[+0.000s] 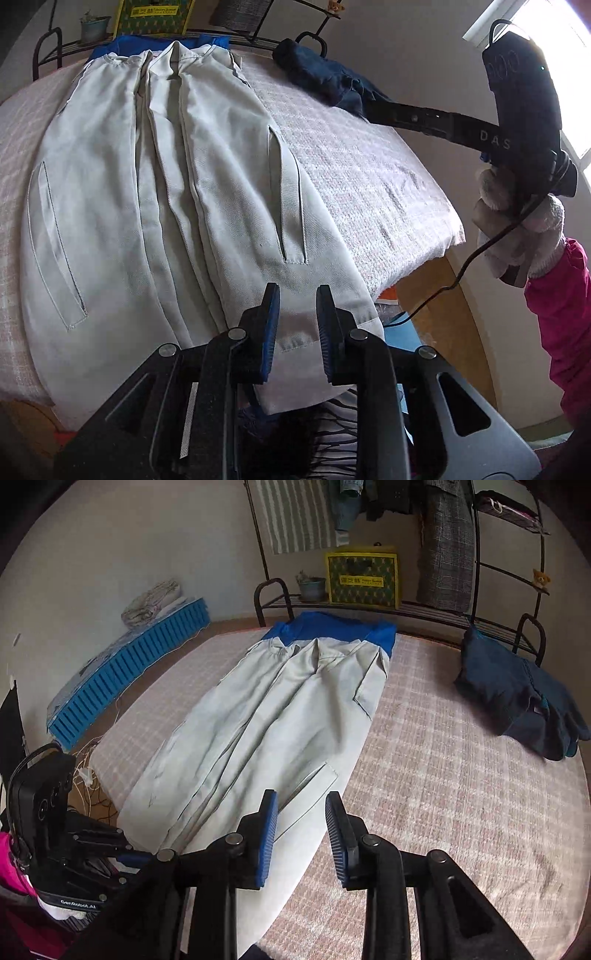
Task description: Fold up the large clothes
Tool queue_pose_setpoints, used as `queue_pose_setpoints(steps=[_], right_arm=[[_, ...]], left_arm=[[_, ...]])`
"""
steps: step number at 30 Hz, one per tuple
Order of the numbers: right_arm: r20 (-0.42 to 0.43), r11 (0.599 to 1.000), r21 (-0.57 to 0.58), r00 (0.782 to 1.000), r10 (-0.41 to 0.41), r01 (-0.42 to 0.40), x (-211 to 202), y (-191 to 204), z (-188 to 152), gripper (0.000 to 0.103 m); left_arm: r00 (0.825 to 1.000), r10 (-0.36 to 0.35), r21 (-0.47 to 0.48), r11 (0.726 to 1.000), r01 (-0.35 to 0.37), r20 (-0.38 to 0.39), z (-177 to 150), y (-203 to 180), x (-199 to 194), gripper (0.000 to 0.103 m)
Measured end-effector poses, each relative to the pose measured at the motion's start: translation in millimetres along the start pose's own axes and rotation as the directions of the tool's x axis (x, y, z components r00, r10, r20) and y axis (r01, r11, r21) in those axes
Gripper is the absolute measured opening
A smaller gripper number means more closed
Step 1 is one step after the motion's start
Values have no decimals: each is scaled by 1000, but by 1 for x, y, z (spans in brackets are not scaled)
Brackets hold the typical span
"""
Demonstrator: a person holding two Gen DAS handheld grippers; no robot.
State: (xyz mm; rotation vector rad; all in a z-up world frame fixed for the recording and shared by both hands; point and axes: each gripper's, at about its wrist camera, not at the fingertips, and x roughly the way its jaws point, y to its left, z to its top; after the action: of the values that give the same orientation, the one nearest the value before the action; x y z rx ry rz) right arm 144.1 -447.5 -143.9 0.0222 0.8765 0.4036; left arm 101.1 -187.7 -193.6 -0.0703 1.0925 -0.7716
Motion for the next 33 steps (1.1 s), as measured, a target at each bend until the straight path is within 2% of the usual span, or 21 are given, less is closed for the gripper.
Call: queue_pose_setpoints(steps=[6, 11, 18, 22, 23, 26, 29, 31, 33], right_arm=[[-9, 997, 48, 998, -56, 57, 59, -29, 64, 28], [-45, 992, 88, 995, -88, 91, 114, -47, 100, 27], [-115, 988, 91, 987, -116, 126, 197, -48, 128, 27], [-156, 982, 169, 986, -60, 86, 250, -48, 133, 28], [-119, 983, 155, 989, -84, 102, 254, -44, 135, 31], [-144, 986, 112, 983, -111, 127, 259, -33, 144, 35], [-141, 987, 148, 989, -35, 56, 239, -31, 148, 38], [-151, 991, 113, 987, -52, 70, 233, -24, 150, 52], [-210, 992, 88, 976, -66, 86, 240, -17, 150, 47]], left_arm=[[1000, 18, -7, 1000, -18, -1, 11, 2, 26, 19], [999, 36, 17, 999, -36, -30, 8, 4, 40, 19], [997, 25, 23, 999, -23, -69, -8, 7, 48, 19], [997, 16, 44, 999, -13, -77, -13, 4, 48, 19], [997, 17, 51, 999, -13, -76, -15, 3, 47, 19], [997, 17, 77, 997, -11, -76, -14, -1, 49, 19], [997, -5, 66, 998, 10, -81, -12, -2, 51, 19], [997, -19, 54, 998, 24, -81, -12, 0, 52, 19], [996, -24, 52, 998, 28, -81, -12, 2, 52, 19]])
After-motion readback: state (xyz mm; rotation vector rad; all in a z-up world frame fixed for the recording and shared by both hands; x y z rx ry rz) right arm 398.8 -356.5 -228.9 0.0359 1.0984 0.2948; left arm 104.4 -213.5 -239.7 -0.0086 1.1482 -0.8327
